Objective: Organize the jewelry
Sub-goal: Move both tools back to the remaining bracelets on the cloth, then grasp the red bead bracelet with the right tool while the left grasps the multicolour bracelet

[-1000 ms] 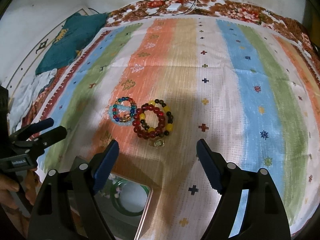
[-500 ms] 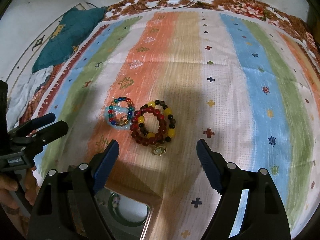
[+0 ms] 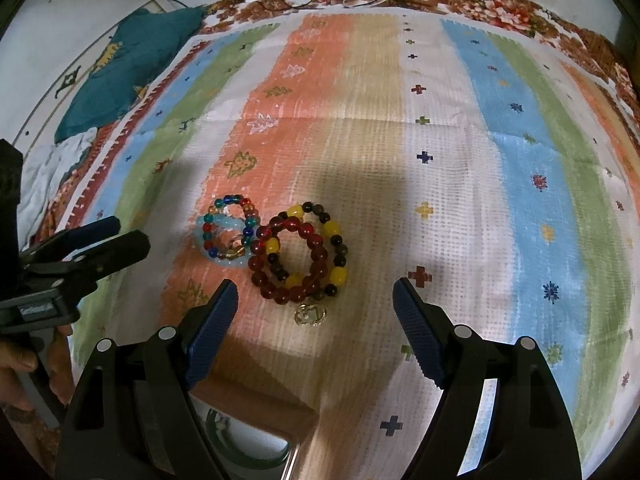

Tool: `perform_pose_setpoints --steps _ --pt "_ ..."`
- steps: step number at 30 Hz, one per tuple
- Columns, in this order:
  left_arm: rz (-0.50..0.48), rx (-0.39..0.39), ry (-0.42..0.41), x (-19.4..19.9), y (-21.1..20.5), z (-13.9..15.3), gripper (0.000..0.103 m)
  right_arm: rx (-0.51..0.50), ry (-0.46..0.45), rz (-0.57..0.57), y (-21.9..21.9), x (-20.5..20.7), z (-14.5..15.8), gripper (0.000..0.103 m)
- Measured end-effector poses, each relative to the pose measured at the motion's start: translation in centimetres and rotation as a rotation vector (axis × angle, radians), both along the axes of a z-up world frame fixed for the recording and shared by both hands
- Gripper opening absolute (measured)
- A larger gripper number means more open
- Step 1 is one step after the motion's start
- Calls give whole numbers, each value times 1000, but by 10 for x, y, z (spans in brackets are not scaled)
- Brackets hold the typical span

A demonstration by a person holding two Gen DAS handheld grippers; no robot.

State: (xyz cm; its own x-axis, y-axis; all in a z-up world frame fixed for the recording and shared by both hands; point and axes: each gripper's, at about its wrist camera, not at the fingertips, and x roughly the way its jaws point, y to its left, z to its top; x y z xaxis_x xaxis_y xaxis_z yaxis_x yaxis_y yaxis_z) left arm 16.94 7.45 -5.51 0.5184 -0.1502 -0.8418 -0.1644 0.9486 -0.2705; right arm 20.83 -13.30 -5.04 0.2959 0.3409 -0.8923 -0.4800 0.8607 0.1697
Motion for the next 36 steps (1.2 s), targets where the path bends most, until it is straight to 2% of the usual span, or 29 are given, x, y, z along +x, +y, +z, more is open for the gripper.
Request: perform_pose_setpoints --steps 2,5,11,16,19,26,28,32,34,36 --pt "-2 -5 9 5 2 -4 86 -1 2 7 2 1 -2 80" --pt "-15 -3 23 11 1 -8 74 -4 5 20 6 3 -4 80" --pt "-37 4 24 19 -2 -9 69 -14 14 37 12 9 -10 80" --pt "-50 14 36 26 -2 -14 58 -20 10 31 15 14 -15 79" --pt "-49 23 44 30 -1 -17 56 -15 20 26 15 17 -17 67" --pt "-66 38 45 39 -3 -20 51 -19 40 16 17 25 -25 67" --pt "-69 43 53 42 -3 -23 48 -22 52 17 18 27 -28 60" --pt "-80 59 63 47 -5 -27 44 -35 62 19 21 30 -35 56" --pt "-86 62 66 49 -5 -28 40 -37 69 18 22 34 -38 47" --pt "-91 66 66 51 -6 -29 40 -38 80 21 23 35 -41 44"
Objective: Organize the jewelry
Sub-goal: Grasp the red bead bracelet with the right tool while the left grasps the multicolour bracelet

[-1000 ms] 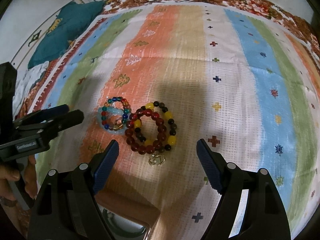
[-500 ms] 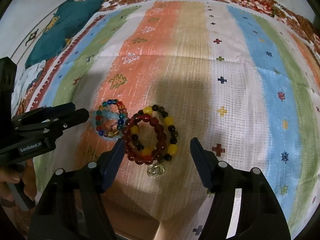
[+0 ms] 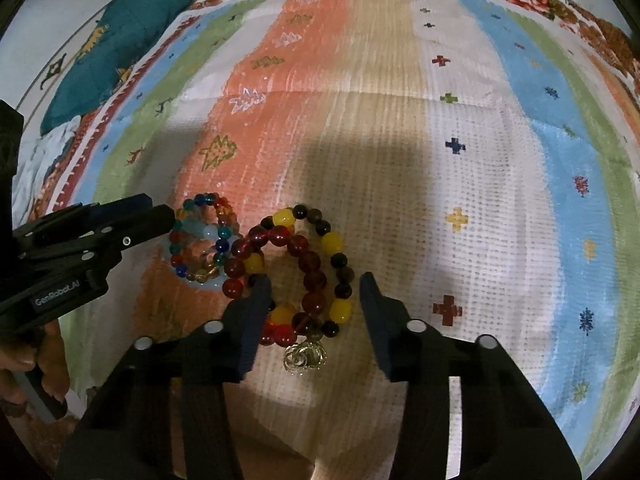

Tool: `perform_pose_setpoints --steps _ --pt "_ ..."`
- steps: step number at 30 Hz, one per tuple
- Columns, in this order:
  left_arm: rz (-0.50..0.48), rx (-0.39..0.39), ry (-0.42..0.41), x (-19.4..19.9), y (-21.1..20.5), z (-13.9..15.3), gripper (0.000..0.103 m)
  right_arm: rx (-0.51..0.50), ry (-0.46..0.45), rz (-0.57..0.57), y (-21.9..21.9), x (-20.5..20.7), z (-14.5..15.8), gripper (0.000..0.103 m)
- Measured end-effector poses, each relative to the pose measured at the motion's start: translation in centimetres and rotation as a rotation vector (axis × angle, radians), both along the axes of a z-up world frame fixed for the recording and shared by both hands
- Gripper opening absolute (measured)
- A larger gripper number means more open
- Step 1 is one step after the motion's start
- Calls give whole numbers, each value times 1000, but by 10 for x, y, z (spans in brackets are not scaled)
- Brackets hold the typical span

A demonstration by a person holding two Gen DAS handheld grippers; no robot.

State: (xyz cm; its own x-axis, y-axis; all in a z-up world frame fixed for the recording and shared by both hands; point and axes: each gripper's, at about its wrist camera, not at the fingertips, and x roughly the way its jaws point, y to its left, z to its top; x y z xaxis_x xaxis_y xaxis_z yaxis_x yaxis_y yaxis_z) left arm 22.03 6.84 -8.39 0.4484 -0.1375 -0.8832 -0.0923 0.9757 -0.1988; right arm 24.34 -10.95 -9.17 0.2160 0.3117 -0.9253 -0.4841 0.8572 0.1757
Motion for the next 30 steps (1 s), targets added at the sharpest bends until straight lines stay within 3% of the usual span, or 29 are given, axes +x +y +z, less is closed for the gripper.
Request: perform_pose_setpoints --steps 4,14,18,22,30 --pt "-7 10 6 4 -1 -3 37 1 6 17 4 0 -2 35" --pt "-21 29 38 7 -2 -17 27 -9 49 46 12 2 -18 30" --pt "-19 34 36 6 0 -18 22 -19 51 30 11 5 -20 19" --pt "-21 48 33 6 -1 -19 10 -11 56 28 8 6 -20 15" --pt "-20 50 20 5 0 -14 9 -21 25 51 8 2 -14 14"
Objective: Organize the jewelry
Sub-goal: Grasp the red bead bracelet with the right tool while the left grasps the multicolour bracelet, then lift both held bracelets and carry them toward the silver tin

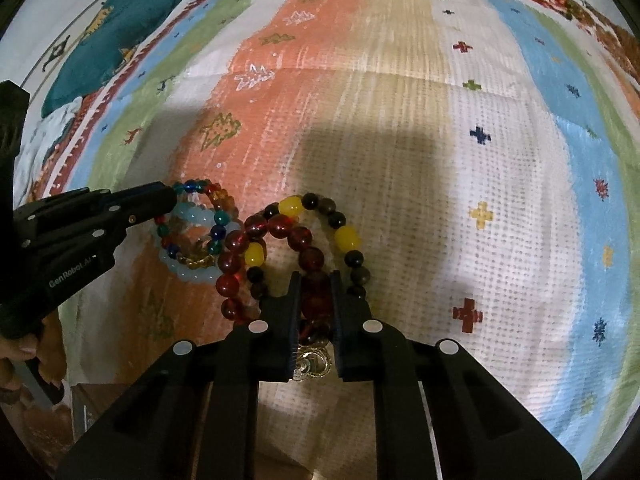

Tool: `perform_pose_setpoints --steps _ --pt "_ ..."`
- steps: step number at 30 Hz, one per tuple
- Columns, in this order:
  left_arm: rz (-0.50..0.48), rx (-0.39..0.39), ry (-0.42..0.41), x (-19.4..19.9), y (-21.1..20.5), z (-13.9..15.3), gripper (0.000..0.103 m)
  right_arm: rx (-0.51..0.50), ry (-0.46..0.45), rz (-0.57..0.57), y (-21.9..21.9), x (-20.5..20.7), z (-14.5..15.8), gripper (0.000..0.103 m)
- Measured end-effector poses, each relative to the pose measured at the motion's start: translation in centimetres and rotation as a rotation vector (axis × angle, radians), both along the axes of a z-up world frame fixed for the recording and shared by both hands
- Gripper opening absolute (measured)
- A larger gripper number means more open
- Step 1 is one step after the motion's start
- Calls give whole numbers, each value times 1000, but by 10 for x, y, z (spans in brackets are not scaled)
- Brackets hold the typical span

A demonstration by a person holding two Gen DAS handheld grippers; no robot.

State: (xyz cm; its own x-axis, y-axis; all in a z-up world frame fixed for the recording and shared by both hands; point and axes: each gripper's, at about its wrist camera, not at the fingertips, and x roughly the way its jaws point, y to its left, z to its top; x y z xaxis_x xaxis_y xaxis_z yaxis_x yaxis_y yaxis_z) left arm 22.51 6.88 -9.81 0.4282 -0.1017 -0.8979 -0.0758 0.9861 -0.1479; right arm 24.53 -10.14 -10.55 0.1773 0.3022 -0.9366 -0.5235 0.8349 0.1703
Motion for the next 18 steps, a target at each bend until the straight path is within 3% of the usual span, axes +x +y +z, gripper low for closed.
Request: perform_pose_setpoints --steps 18 --pt "-20 -39 -91 -24 -13 48 9 40 -106 27 -9 -20 51 14"
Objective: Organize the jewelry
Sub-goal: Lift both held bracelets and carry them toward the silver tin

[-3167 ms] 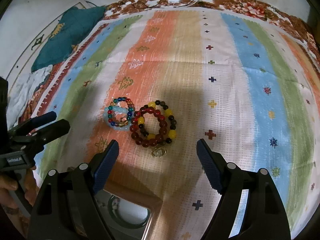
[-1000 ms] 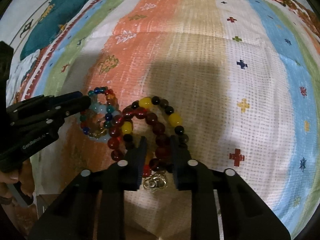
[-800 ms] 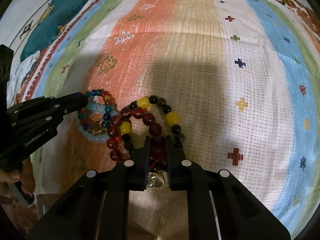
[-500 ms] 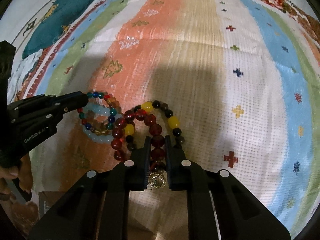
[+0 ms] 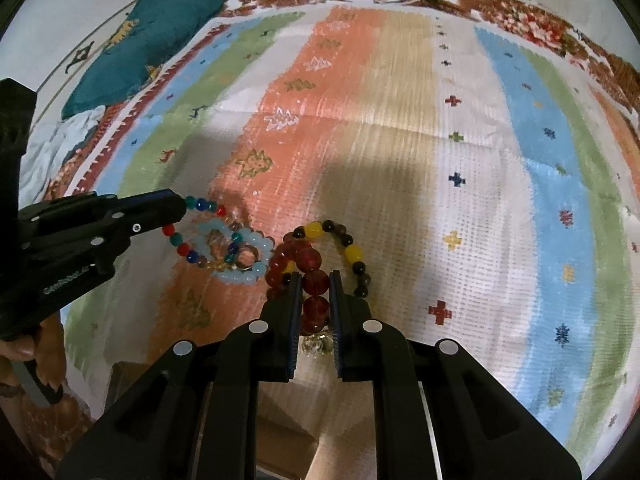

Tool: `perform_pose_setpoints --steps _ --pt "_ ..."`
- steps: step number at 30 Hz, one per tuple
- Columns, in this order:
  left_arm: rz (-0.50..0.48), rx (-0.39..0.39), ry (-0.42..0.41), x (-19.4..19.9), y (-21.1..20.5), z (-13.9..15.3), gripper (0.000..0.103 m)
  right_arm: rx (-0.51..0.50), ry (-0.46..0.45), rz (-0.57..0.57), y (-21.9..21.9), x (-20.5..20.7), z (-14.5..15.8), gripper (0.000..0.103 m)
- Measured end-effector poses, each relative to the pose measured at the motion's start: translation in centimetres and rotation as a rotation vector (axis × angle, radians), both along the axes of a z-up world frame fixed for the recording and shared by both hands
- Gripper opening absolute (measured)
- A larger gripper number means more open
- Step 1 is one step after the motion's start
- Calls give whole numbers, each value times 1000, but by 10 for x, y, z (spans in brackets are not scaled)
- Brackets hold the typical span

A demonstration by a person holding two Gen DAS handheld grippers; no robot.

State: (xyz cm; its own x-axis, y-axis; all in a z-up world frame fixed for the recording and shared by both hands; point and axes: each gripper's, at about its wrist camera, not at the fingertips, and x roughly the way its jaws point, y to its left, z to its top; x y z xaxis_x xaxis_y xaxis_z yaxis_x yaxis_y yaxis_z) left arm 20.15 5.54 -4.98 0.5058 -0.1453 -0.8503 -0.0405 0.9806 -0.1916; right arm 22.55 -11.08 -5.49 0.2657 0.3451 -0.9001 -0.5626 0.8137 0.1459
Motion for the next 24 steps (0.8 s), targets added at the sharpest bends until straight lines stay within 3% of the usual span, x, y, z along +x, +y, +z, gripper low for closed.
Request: perform_pose_setpoints --steps 24 --pt "-7 16 -34 -32 -14 23 9 39 -54 -19 -24 -23 31 14"
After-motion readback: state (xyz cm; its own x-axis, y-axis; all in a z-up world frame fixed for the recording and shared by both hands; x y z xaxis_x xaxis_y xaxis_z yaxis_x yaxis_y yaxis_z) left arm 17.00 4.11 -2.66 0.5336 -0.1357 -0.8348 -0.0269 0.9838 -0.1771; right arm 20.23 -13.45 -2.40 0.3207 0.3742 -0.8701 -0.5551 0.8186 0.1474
